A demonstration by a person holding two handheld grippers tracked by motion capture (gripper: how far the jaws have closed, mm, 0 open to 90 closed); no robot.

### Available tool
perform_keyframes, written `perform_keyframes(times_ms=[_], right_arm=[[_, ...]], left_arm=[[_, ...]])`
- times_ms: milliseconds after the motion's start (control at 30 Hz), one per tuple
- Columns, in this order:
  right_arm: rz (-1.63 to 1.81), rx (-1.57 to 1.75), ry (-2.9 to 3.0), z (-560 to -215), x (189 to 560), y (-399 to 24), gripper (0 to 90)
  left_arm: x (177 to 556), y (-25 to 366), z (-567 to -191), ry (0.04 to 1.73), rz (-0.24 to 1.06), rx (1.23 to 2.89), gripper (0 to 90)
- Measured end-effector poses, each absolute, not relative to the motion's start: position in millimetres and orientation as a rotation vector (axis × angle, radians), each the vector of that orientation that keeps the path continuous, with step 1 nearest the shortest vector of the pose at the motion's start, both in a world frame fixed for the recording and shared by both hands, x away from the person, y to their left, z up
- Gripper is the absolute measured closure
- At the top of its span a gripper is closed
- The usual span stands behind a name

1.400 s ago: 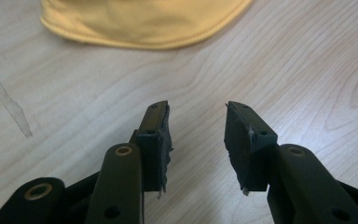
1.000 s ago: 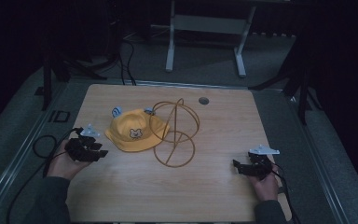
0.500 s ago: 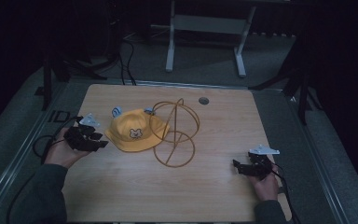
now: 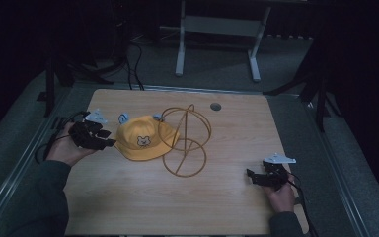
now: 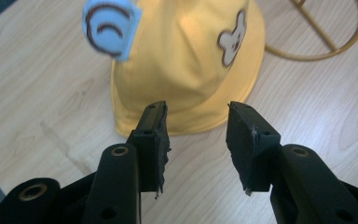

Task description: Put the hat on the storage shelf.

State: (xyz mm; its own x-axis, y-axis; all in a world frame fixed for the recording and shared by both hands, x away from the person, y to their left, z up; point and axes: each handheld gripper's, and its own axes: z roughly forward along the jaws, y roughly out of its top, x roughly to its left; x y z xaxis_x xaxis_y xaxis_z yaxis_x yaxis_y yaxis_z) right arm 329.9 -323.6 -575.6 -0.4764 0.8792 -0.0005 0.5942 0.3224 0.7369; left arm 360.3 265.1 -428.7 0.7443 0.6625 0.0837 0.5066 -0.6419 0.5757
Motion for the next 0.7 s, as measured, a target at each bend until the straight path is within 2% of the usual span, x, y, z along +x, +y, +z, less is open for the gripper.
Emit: perform_keyframes(times_ms=[700], right_arm=[[0.961,1.302,2.194,-576,330,-324,19.1]], left_arm=[[390,241,-403,0.819,0.373,2.466,57.9]])
